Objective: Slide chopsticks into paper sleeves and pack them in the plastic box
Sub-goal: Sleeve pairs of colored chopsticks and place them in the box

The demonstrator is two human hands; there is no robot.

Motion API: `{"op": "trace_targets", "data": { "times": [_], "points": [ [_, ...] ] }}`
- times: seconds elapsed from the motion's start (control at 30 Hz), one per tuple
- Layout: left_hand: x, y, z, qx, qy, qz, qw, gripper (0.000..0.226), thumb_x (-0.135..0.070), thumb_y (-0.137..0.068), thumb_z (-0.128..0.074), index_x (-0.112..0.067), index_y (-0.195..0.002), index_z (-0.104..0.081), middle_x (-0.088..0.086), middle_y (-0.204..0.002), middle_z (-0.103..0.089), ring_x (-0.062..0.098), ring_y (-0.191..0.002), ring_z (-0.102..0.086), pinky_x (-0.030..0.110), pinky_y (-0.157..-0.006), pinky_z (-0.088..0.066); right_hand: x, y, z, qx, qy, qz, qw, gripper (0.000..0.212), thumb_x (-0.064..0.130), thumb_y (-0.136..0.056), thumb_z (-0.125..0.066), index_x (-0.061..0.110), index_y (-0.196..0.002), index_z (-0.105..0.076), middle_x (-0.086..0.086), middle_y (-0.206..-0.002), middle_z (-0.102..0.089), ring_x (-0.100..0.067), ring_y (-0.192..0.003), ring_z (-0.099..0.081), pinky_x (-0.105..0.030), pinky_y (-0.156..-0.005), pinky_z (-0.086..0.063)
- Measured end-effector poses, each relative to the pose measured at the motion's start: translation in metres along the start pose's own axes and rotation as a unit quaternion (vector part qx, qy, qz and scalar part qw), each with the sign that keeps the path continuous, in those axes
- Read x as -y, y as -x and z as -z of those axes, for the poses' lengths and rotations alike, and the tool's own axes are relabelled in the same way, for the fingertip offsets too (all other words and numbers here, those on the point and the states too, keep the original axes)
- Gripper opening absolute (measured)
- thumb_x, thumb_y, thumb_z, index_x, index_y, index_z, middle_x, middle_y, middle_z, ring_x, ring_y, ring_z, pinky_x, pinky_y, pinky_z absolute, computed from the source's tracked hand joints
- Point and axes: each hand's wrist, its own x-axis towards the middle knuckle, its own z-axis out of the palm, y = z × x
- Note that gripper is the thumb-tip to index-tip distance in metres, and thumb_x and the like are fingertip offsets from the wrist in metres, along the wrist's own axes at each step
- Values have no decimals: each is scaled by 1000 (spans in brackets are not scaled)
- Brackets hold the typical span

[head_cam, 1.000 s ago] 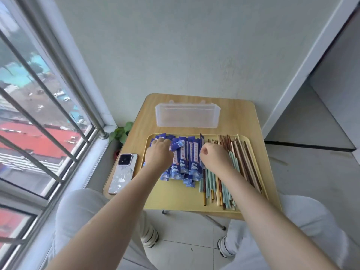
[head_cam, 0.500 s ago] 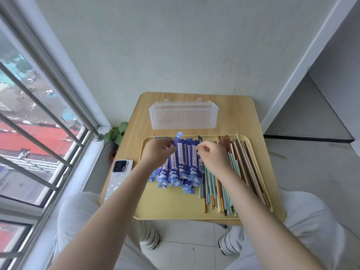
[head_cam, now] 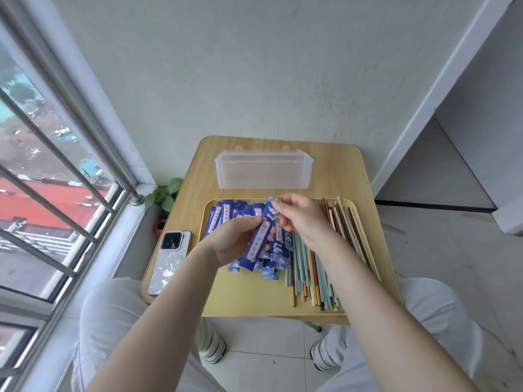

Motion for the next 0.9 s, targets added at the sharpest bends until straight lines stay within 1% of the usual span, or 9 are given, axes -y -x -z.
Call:
{"op": "trace_targets", "data": {
  "times": [0.13,0.23,0.33,0.43,0.57,0.67,0.73,0.83,0.9],
  "points": [
    [-14,-5,-14,-64,-121,-3,991,30,-21,-100,-55,-5,-125,-59,13,-100,-74,20,-88,-70,32,-79,-53,-4,-4,-2,-59,70,-12,996,5,18,-93,-69,14,-90,-67,2,-65,-61,-13,-56,-55,-21,-51,-44],
    [-19,-16,-30,-140,-329,-23,934,26,-17,-90,-64,-15,-115,-59,2,-74,-70,10,-61,-65,21,-62,-50,-9,-6,-5,-68,117,-16,991,13,26,-90,-71,14,-88,-69,1,-66,-64,-14,-58,-57,-27,-61,-46],
    [-13,-30,-38,-208,-431,-45,877,4,-15,-91,-59,-12,-90,-57,1,-66,-60,10,-50,-56,14,-46,-43,-15,-8,5,-92,183,-9,979,25,31,-96,-62,7,-89,-68,-4,-70,-68,-13,-54,-58,-22,-54,-44],
    [-6,-40,-34,-233,-450,-34,861,16,-15,-93,-55,-8,-80,-50,5,-67,-59,13,-49,-56,22,-49,-47,-29,-12,24,-142,369,-13,919,29,23,-100,-52,4,-81,-61,-9,-69,-63,-19,-55,-53,-27,-53,-41],
    [3,-49,-32,-240,-464,-22,853,20,-16,-96,-50,0,-86,-58,15,-78,-70,18,-53,-61,42,-64,-57,-43,-6,25,-60,575,-117,808,20,19,-98,-56,12,-80,-56,-1,-72,-56,-18,-60,-55,-26,-47,-35],
    [9,-51,-34,-265,-490,-44,829,24,-20,-98,-51,-7,-77,-52,13,-69,-57,20,-57,-49,37,-53,-41,-46,-3,14,-45,608,-135,781,6,13,-97,-57,10,-98,-62,-3,-88,-64,-21,-71,-60,-24,-47,-35],
    [13,-50,-34,-272,-502,-58,819,27,-21,-99,-50,-14,-73,-45,3,-63,-49,17,-54,-41,30,-50,-29,-51,-2,8,-62,607,-133,781,15,10,-97,-57,7,-112,-61,-6,-101,-67,-22,-79,-63,-25,-50,-39],
    [20,-49,-31,-266,-508,-47,818,16,-20,-101,-49,-8,-100,-60,-2,-63,-49,14,-54,-42,28,-49,-28,-57,0,-2,-75,603,-140,782,24,5,-98,-55,3,-122,-57,-10,-109,-68,-24,-92,-68,-28,-61,-49],
    [25,-50,-27,-268,-507,-35,819,28,-22,-102,-49,-2,-120,-58,-4,-68,-51,11,-57,-44,27,-50,-31,-56,-1,-4,-75,592,-148,789,22,5,-97,-57,4,-119,-59,-9,-107,-68,-25,-93,-68,-29,-63,-49]
  ]
}}
